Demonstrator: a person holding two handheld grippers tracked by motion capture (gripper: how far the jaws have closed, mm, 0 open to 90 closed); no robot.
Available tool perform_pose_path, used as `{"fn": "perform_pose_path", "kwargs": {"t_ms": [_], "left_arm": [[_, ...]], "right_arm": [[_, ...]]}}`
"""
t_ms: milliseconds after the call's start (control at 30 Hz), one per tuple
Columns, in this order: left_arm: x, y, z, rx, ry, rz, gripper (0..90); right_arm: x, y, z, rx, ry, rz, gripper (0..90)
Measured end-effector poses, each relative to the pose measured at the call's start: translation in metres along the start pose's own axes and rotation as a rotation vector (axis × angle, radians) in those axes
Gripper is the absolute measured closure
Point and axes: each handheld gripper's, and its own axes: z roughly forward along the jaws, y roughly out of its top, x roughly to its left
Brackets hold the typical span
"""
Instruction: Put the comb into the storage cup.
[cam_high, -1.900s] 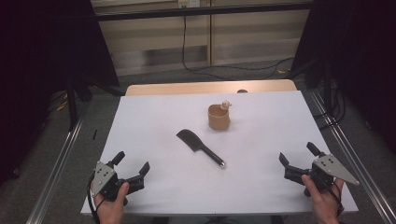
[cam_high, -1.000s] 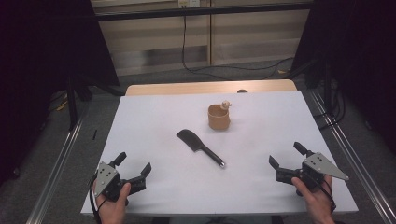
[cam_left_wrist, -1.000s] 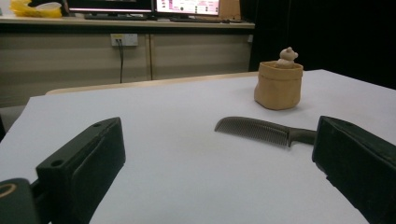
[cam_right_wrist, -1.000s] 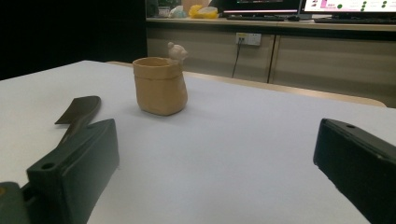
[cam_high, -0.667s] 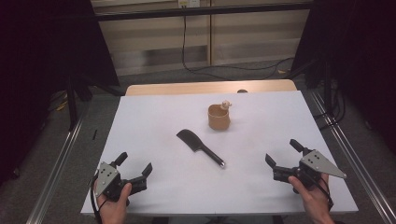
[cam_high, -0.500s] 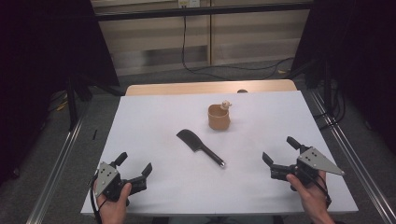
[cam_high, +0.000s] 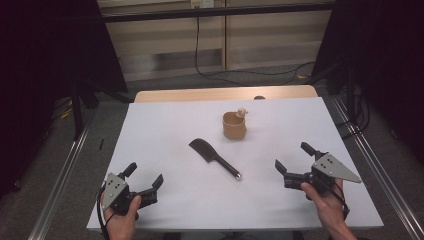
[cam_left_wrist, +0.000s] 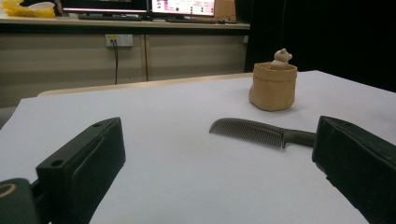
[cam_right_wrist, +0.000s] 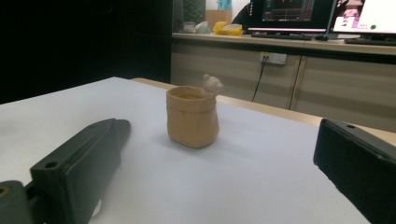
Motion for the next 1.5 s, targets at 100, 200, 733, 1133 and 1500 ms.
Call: {"fn": "perform_pose_path", "kwargs": {"t_ms": [100,200,733,1133,1500], "left_arm": [[0.000,0.000,0.000,0.003,-0.001,0.008,2.8],[0.000,0.000,0.000,0.004,0.000,0.003,2.8],[-0.003,0.001,0.000,-0.001,-0.013,0.011,2.8],[-0.001,0.002,-0.001,-0.013,-0.010,0.002,2.8],[-0.002,0.001,0.001,0.000,-0.021,0.013,2.8]], "right_arm": [[0.000,-0.002,0.003,0.013,0.008,-0.009,0.4],[0.000,-0.002,0.004,0.017,0.014,-0.006,0.4],[0.011,0.008,0.029,0.018,0.075,-0.025,0.8],[0.019,0.012,0.046,0.075,0.127,-0.013,1.4],[0.021,0.010,0.060,0.206,0.234,0.028,3.5]]}}
